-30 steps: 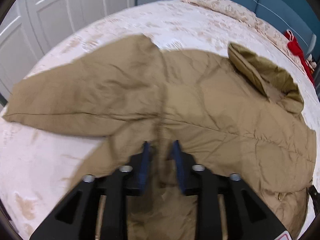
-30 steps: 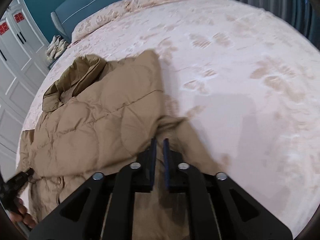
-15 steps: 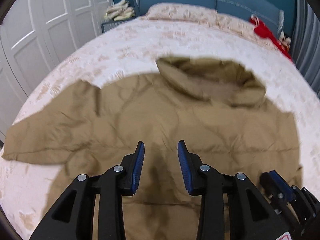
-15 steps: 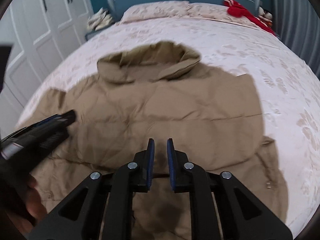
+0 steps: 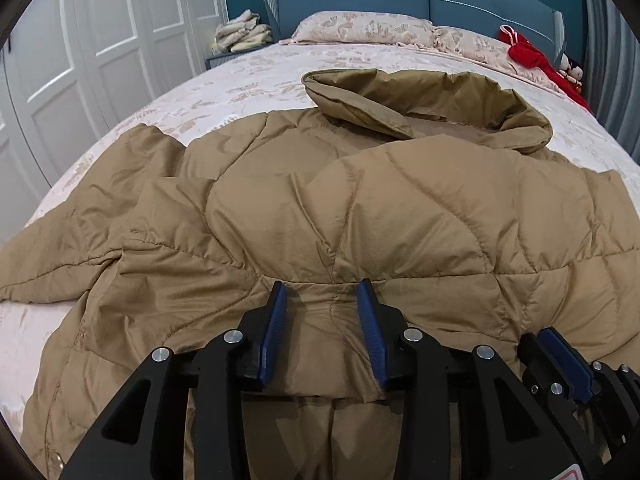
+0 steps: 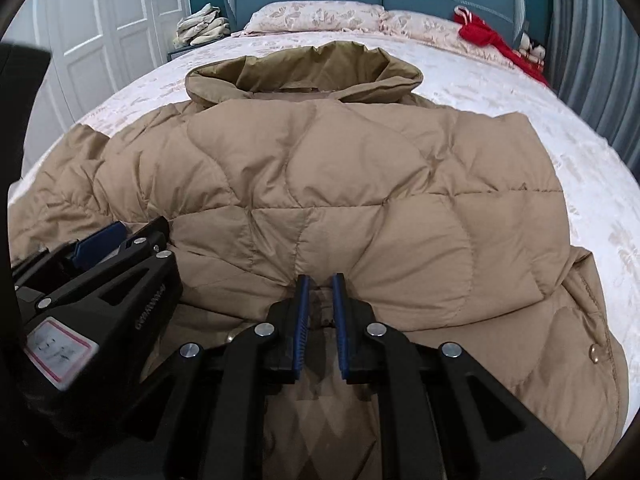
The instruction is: Fold large clothes
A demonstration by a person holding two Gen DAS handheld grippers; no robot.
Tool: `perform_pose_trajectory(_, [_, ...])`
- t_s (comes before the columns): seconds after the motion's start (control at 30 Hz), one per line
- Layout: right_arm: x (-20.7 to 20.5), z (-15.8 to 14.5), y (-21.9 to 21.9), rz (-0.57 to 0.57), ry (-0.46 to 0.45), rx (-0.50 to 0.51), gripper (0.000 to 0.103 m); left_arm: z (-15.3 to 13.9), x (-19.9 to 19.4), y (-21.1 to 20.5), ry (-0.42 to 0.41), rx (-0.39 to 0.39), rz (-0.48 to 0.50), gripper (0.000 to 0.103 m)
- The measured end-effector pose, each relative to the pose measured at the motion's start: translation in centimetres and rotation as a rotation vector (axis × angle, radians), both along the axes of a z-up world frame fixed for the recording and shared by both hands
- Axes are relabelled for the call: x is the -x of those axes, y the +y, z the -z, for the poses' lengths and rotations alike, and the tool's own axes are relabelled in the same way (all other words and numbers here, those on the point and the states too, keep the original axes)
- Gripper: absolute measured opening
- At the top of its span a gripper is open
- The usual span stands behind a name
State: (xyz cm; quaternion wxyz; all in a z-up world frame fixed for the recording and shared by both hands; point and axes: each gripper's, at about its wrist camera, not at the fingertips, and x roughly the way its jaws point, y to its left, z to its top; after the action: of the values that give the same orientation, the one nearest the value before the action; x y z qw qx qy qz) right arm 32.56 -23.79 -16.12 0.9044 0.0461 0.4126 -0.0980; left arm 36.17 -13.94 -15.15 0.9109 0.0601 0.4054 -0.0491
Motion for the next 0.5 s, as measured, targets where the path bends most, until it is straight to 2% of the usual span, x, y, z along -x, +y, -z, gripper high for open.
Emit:
perform_pose_trajectory(0.1, [0.0, 0.2, -0.1, 0.004, -0.01, 0.001, 0.011, 0.0, 0.1, -0.1, -0.007, -0.003, -0.001, 0.037])
perform_pose_trajectory(0.17, [0.0, 0.2, -0.3, 0.005, -0.017, -0.005, 0.011, -0.3, 0.1, 0.5, -0.002, 0.039, 0.005, 0.04])
perform_pose_trajectory(0.23, [0.1, 0.0, -0.4, 0.006, -0.019, -0.014, 0.011, -1.2, 0.3, 2.1, 0.026, 0.131, 0.013, 0.044])
perform_pose_trajectory(0.33, [-0.1, -0.3, -0.6, 0.004, -0.008, -0.027, 0.011, -3.4, 1.8, 6.9, 0.066, 0.249, -0.035, 0.049])
perform_pose_trajectory(0.37, [0.0, -0.7, -0.7, 0.006, 0.001, -0.027, 0.012, -4.4, 2.5, 10.1, 0.081, 0.292, -0.072, 0.061])
perform_pose_trajectory(0.4, [0.1, -1.1, -0.6, 0.013, 0.01, -0.02, 0.02, -5.2, 3.0, 12.7, 0.079, 0.31, -0.119, 0.072])
perform_pose_trajectory(0.43, [0.9, -2.1, -0.4, 0.038, 0.019, -0.004, 0.026, -5.8, 3.4, 16.1, 0.065, 0.326, -0.179, 0.074])
perform_pose_trajectory(0.5, [3.4, -4.0, -0.1, 0.064, -0.019, -0.032, 0.056, -6.5, 3.5, 22.2, 0.05, 0.341, -0.284, 0.077])
